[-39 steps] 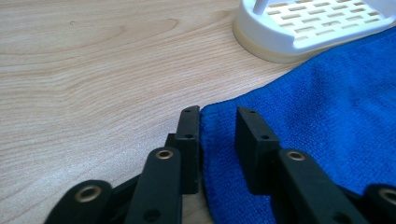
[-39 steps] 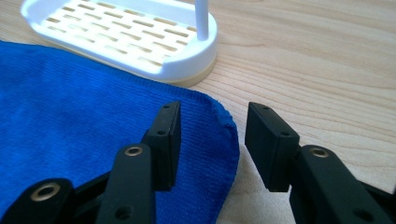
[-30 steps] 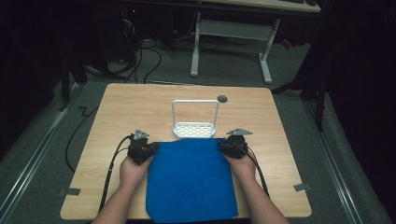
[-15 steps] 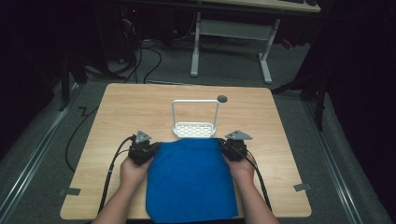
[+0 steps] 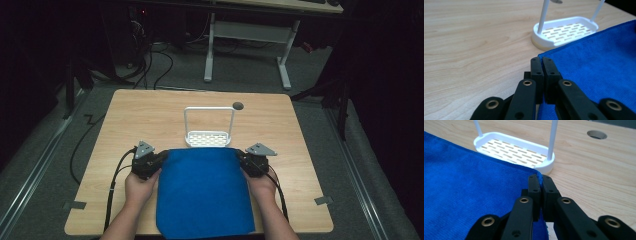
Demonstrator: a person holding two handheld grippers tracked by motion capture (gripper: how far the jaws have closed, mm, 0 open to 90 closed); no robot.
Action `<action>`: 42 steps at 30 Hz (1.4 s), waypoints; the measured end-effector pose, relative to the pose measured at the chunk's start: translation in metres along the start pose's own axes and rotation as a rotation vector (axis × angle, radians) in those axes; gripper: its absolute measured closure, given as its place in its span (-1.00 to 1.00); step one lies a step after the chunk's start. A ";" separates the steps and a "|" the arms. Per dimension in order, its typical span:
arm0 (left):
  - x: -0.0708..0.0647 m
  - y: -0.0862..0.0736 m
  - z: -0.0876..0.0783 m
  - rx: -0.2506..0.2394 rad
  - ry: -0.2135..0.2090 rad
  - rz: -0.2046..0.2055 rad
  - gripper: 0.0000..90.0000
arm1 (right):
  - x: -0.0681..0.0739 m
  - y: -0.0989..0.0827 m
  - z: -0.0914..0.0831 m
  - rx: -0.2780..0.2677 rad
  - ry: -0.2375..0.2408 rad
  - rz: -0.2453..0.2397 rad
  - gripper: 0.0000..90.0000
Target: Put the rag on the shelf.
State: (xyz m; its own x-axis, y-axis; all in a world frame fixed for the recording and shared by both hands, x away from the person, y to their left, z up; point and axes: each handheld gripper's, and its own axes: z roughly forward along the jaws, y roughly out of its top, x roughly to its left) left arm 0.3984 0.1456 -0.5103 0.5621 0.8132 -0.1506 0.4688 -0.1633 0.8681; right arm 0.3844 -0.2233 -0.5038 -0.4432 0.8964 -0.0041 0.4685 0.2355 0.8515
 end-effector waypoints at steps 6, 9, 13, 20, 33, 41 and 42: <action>-0.003 0.007 -0.017 -0.072 -0.006 -0.001 0.97 | 0.002 0.007 -0.011 -0.055 0.003 -0.001 0.95; -0.006 0.011 -0.023 -0.099 -0.008 0.005 0.97 | 0.003 0.011 -0.016 -0.076 0.004 -0.004 0.95; -0.014 0.019 -0.036 -0.147 -0.013 0.029 0.97 | 0.008 0.019 -0.030 -0.122 0.009 -0.022 0.95; -0.021 0.028 -0.049 -0.197 -0.025 0.038 0.97 | 0.015 0.026 -0.047 -0.170 0.006 -0.049 0.95; -0.031 0.047 -0.078 -0.307 -0.036 0.064 0.97 | 0.019 0.044 -0.076 -0.275 0.005 -0.059 0.95; -0.038 0.054 -0.091 -0.359 -0.040 0.080 0.97 | 0.020 0.051 -0.091 -0.323 0.008 -0.059 0.95; -0.039 0.055 -0.092 -0.366 -0.042 0.083 0.97 | 0.020 0.052 -0.093 -0.333 0.009 -0.060 0.95</action>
State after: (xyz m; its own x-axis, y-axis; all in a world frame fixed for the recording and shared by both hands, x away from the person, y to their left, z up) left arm 0.3394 0.1564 -0.4135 0.6185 0.7811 -0.0855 0.1508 -0.0112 0.9885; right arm 0.3292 -0.2277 -0.4108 -0.4696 0.8811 -0.0564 0.1666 0.1512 0.9744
